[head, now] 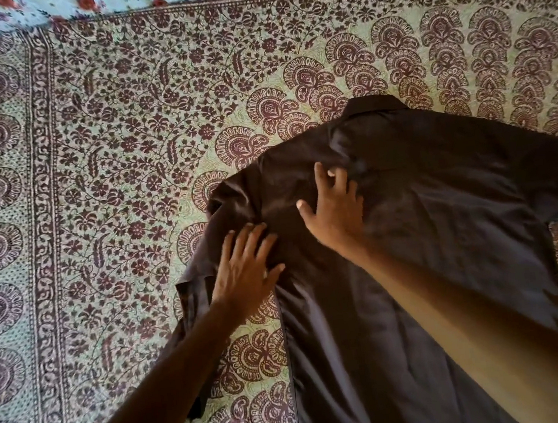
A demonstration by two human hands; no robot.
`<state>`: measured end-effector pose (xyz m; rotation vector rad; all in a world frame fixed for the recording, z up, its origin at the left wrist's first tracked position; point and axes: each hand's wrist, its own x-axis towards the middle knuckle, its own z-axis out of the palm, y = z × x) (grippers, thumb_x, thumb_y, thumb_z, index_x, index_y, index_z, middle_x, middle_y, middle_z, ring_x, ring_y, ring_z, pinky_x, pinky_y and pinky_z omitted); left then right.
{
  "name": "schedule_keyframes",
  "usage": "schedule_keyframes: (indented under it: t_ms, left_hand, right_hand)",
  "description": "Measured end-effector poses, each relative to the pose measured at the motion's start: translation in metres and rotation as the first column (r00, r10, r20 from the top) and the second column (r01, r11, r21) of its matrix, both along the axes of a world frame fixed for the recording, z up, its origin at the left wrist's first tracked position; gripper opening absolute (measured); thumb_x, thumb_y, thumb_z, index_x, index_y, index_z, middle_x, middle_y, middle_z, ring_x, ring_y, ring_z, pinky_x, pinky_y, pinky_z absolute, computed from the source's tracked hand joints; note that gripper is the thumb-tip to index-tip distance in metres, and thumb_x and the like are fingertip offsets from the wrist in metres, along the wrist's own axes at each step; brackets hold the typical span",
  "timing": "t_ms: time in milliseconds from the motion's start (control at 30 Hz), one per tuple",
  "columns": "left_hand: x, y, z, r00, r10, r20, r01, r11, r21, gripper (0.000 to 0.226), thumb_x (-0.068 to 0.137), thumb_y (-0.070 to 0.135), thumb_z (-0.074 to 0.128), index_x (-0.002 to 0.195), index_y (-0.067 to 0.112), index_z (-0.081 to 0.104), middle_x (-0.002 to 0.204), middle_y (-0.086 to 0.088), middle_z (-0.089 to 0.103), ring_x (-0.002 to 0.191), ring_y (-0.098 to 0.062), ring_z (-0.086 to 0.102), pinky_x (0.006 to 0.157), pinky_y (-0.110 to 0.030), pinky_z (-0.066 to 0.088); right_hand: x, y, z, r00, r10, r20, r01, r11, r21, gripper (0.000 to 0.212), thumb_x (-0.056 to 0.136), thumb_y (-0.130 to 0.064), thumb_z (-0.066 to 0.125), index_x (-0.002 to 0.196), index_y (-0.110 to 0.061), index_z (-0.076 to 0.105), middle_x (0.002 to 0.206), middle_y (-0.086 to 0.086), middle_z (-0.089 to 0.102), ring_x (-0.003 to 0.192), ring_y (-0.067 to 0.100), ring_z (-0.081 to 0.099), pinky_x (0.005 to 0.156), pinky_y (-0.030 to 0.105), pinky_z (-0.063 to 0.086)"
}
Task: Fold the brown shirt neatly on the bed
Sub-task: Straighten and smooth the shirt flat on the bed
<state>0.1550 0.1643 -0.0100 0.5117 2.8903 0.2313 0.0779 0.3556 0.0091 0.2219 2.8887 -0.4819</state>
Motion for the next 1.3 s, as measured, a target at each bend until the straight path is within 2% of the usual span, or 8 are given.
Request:
schedule_keyframes:
  t_ms: [133,400,567,667,767,900,1033,1300]
  left_hand:
    - [0.014,-0.018,0.010,0.973,0.197,-0.121,-0.196,0.980,0.014,0.052,0.088,0.044,0.057,0.133,0.018,0.049,0.143,-0.008,0.044,0.137,-0.029,0.035,0.115,-0.052,0.019]
    - [0.073,-0.007,0.013,0.984,-0.167,0.066,0.163,0.985,0.063,0.038,0.091,0.038,0.046,0.127,0.028,0.051,0.136,-0.001,0.046,0.126,-0.025,0.043,0.106,-0.047,0.034]
    - [0.077,-0.023,0.028,0.981,0.180,-0.074,-0.172,0.980,0.103,0.038,0.090,0.025,0.054,0.128,0.021,0.051,0.129,-0.007,0.046,0.114,-0.025,0.045,0.100,-0.051,0.038]
    - [0.070,-0.040,0.030,0.838,0.544,0.045,-0.545,0.837,0.044,0.067,0.082,0.042,0.065,0.137,0.017,0.037,0.134,-0.014,0.040,0.122,-0.032,0.041,0.104,-0.055,0.033]
    - [0.067,-0.055,0.032,0.613,0.750,0.250,-0.779,0.626,0.031,0.090,0.069,0.047,0.076,0.138,0.014,0.029,0.136,-0.016,0.036,0.124,-0.035,0.037,0.100,-0.051,0.035]
    - [0.071,-0.061,0.030,0.553,0.774,0.309,-0.830,0.545,0.118,0.075,0.085,0.062,0.052,0.138,0.013,0.031,0.134,-0.017,0.041,0.126,-0.037,0.041,0.103,-0.051,0.034]
    - [0.089,-0.074,0.022,0.343,0.882,0.323,-0.938,0.302,0.172,0.053,0.098,0.051,0.019,0.135,0.017,0.038,0.133,-0.011,0.052,0.122,-0.027,0.047,0.106,-0.053,0.027]
    - [0.144,-0.076,0.012,0.553,0.816,0.168,-0.830,0.556,0.027,0.034,0.098,0.039,0.043,0.120,0.014,0.049,0.120,-0.007,0.051,0.114,-0.026,0.045,0.097,-0.047,0.031]
  right_hand:
    - [0.054,0.000,-0.025,0.974,0.212,0.078,-0.218,0.973,0.075,0.077,0.092,-0.066,0.034,0.155,-0.027,0.014,0.163,0.011,0.005,0.148,0.040,0.007,0.115,0.060,0.017]
    - [0.050,0.006,-0.029,0.928,0.283,0.241,-0.311,0.946,0.087,0.084,0.090,-0.072,0.026,0.155,-0.030,-0.006,0.161,0.007,-0.023,0.148,0.035,-0.019,0.118,0.060,-0.003]
    - [0.053,-0.018,0.007,0.972,0.231,0.047,-0.235,0.964,0.121,0.064,0.088,-0.045,0.061,0.142,-0.015,0.042,0.153,0.013,0.032,0.142,0.036,0.025,0.112,0.054,0.025]
    - [0.065,-0.033,0.018,0.950,0.304,-0.073,-0.297,0.951,0.086,0.045,0.085,-0.037,0.066,0.125,-0.018,0.056,0.129,0.005,0.052,0.121,0.029,0.048,0.094,0.046,0.043]
    - [0.077,-0.048,0.015,0.932,0.343,0.120,-0.343,0.939,-0.020,0.060,0.084,-0.050,0.064,0.135,-0.023,0.047,0.136,0.005,0.043,0.123,0.031,0.043,0.092,0.049,0.047]
    - [0.080,-0.056,0.010,0.904,0.358,0.232,-0.385,0.919,0.081,0.085,0.070,-0.067,0.068,0.139,-0.028,0.037,0.143,0.005,0.030,0.127,0.034,0.034,0.089,0.056,0.046]
    - [0.060,-0.064,0.014,0.918,0.257,0.303,-0.278,0.960,0.027,0.075,0.065,-0.067,0.073,0.124,-0.031,0.042,0.129,0.005,0.033,0.121,0.035,0.036,0.089,0.057,0.043]
    - [0.050,-0.079,0.009,0.921,0.152,0.359,-0.193,0.978,0.081,0.081,0.057,-0.065,0.080,0.118,-0.027,0.043,0.131,0.010,0.033,0.125,0.039,0.033,0.093,0.064,0.038]
